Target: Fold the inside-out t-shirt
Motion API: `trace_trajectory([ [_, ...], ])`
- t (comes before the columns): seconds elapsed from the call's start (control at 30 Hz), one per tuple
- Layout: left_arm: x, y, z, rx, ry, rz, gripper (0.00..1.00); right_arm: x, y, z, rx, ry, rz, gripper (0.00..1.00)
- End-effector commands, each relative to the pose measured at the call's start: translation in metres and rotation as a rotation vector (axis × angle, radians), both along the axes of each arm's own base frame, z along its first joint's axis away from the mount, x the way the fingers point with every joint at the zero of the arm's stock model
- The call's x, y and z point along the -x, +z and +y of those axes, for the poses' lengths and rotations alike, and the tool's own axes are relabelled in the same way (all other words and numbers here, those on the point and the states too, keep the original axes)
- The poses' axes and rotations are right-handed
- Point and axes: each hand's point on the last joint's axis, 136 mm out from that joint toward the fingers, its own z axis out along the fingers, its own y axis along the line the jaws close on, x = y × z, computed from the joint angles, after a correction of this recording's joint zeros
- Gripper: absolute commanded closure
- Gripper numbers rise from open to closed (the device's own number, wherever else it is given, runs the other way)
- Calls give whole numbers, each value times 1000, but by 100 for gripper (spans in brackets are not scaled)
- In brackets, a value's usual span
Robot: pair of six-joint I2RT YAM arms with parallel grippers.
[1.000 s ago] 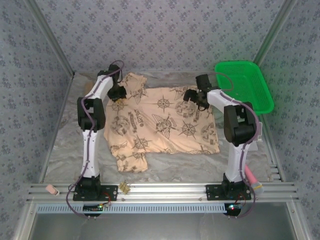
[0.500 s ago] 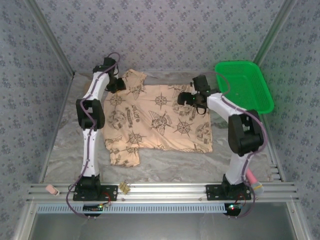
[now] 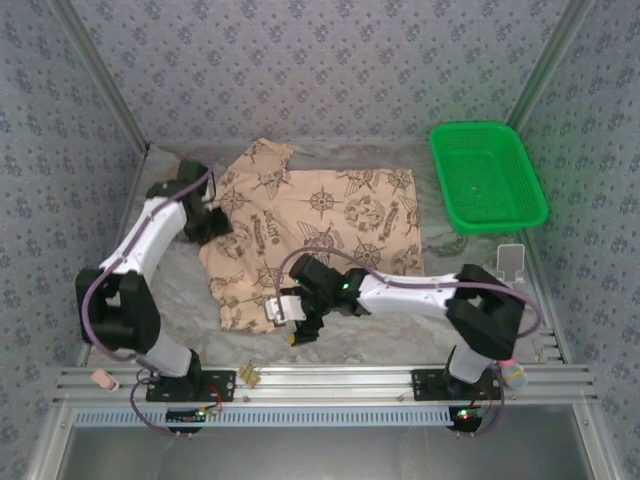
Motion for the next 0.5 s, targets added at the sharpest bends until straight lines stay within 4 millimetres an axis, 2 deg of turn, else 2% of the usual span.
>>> trace_trajectory([
  [0.0,35,-21,-1,20,63,29,66,-8,-7,23,-41,72,-112,29],
  [0.07,58,-27,4,11,72,40,66,-7,-16,29,-32,74,-92,37],
  [0.17,83,-34,11,-9,93,41,62,-7,-26,37,-36,68,-105,42],
  [0.3,104,-52,14,-9,106,65,61,-16,-34,50,-61,19,-178,48],
  [0.37,109,-63,13,-5,119,89,61,-20,-31,55,-77,-5,-221,52],
  [0.43,111,-72,10,15,128,107,61,-19,-28,57,-95,-8,-226,63],
  [0.47,112,-75,8,22,131,116,61,-20,-27,57,-111,-18,-229,73],
])
